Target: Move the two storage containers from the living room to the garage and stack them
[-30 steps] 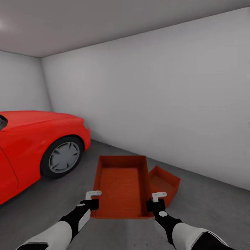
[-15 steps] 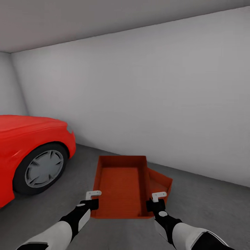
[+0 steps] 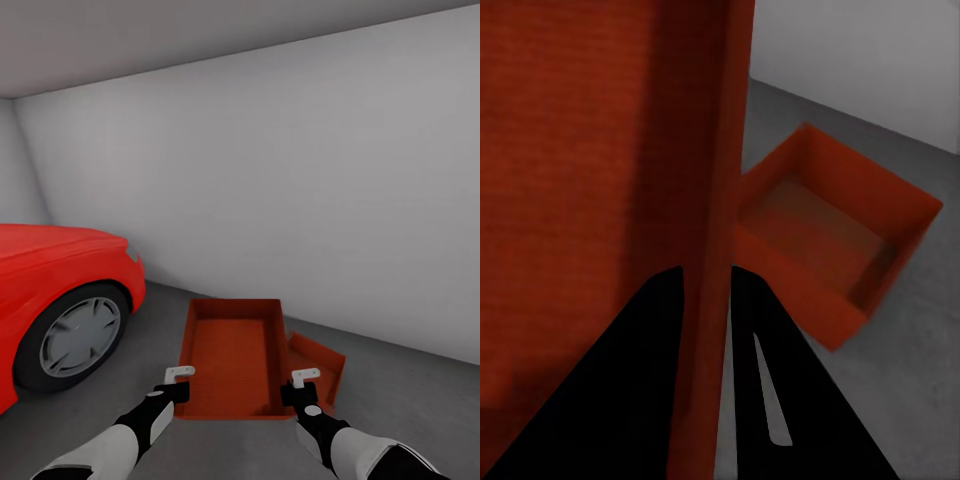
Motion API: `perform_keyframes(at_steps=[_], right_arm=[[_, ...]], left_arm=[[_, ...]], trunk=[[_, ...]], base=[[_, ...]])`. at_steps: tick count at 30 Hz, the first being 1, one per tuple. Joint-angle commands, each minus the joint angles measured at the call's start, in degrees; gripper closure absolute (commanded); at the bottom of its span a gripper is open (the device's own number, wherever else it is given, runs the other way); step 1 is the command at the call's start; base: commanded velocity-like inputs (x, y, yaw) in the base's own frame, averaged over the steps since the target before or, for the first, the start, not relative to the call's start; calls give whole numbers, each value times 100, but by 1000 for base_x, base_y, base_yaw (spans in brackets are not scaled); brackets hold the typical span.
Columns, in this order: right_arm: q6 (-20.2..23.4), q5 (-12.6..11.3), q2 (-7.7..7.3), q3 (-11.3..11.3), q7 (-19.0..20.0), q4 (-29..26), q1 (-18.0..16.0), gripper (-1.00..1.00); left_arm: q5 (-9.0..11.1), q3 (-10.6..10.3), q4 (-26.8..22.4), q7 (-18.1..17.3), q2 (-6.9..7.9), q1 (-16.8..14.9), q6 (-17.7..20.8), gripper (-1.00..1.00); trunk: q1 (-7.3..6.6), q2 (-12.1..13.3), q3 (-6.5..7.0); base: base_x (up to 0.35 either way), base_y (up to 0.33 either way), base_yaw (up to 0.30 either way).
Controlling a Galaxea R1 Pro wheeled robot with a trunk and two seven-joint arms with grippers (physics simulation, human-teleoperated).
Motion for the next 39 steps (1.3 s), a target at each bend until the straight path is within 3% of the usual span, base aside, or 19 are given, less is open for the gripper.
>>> perform_keyframes(at_steps=[1, 14, 39], right_arm=[[13, 36, 16, -154, 36, 4, -3, 100], [13, 41, 16, -153, 36, 4, -3, 100], [13, 40, 16, -153, 36, 4, -3, 100]], left_arm=[[-33, 176, -31, 52, -4, -3, -441, 100], [-33, 176, -28, 52, -4, -3, -440, 100], [-33, 176, -34, 52, -4, -3, -442, 100]], trunk=[[4, -6, -8], [4, -6, -8], [4, -6, -8]], base=[[312, 186, 0], [312, 186, -43], [307, 193, -273]])
